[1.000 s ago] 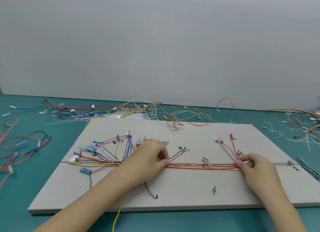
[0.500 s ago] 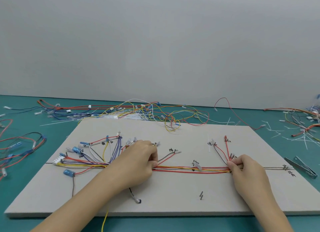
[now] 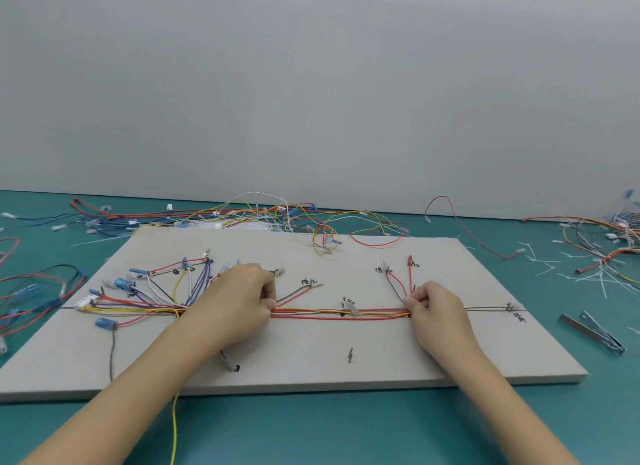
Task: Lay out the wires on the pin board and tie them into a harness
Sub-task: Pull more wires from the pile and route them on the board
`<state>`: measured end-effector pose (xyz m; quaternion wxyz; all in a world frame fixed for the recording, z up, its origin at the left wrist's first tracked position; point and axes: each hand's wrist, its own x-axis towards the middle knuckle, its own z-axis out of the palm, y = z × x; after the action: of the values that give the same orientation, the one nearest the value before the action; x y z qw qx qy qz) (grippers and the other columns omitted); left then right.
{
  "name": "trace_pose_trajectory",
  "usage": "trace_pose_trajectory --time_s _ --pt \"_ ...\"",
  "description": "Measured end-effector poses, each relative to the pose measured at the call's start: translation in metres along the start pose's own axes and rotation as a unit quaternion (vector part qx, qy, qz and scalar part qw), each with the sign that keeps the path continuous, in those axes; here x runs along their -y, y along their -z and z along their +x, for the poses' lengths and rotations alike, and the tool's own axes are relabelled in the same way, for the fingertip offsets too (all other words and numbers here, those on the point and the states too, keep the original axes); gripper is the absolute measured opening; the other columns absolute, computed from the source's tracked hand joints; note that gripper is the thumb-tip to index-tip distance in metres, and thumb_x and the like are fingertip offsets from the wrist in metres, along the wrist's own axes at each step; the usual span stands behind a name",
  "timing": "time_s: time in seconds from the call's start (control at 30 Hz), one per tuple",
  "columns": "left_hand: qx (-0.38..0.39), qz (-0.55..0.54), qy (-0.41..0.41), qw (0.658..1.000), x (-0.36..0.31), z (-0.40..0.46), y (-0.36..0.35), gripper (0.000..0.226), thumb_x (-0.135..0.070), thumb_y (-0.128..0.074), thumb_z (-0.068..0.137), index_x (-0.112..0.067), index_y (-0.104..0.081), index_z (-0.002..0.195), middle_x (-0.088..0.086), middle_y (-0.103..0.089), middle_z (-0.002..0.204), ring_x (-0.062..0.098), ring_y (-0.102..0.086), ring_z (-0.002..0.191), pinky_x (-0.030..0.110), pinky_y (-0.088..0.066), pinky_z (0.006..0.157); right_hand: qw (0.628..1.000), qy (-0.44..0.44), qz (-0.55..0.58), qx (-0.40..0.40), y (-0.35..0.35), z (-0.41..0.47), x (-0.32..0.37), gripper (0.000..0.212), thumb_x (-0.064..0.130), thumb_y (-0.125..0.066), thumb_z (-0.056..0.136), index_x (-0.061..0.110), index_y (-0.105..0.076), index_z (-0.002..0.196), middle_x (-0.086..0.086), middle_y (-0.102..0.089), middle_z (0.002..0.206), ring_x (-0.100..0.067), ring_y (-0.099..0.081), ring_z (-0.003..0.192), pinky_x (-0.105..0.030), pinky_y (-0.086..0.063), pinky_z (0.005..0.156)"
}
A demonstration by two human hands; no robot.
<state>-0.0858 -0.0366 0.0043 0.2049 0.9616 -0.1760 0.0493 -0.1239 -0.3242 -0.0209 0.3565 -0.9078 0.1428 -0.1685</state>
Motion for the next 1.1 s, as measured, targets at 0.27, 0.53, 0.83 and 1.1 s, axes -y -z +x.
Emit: trace_pose_trajectory --time_s 0.27,0.53,0.83,1.1 --pt "0.023 0.025 0.045 0.998 0.015 0.002 0.015 0.022 -0.013 -0.063 0.082 -0.027 -0.057 0.065 -0.012 -0.056 0.077 0.003 -0.051 0.074 0.026 -0.039 0.066 0.999 0.015 0.003 0.032 -0.012 0.001 0.008 0.018 0.017 -0.058 0.093 0.018 -0.056 0.075 0.007 -0.059 0.075 -0.006 -0.052 0.071 -0.019 -0.032 0.057" --pt "0.027 0.027 0.050 0.998 0.016 0.000 0.017 0.020 -0.012 -0.061 0.081 -0.025 -0.059 0.067 -0.009 -0.058 0.076 0.006 -0.053 0.074 0.026 -0.042 0.065 0.974 -0.011 0.176 0.142 0.029 0.005 0.009 0.011 0.016 -0.082 0.075 0.011 -0.073 0.070 -0.006 -0.065 0.056 -0.011 -0.050 0.048 -0.023 -0.042 0.054" --pt "0.021 0.023 0.066 0.997 0.019 -0.004 0.018 0.014 -0.022 -0.064 0.085 -0.027 -0.062 0.072 -0.012 -0.061 0.078 0.004 -0.056 0.079 0.031 -0.050 0.075 0.989 -0.023 0.129 0.066 0.078 0.018 -0.031 0.024 0.026 -0.083 0.073 0.010 -0.071 0.060 0.013 -0.052 0.047 -0.004 -0.040 0.049 -0.024 -0.029 0.055" --pt "0.022 0.022 0.072 0.997 0.021 -0.004 0.019 0.014 -0.025 -0.065 0.085 -0.029 -0.062 0.072 -0.014 -0.061 0.077 0.003 -0.056 0.078 0.032 -0.051 0.076 0.991 -0.056 0.123 -0.018 0.087 0.021 -0.050 0.019 0.023 -0.087 0.068 0.015 -0.072 0.059 -0.002 -0.060 0.057 -0.017 -0.046 0.059 -0.030 -0.033 0.058"
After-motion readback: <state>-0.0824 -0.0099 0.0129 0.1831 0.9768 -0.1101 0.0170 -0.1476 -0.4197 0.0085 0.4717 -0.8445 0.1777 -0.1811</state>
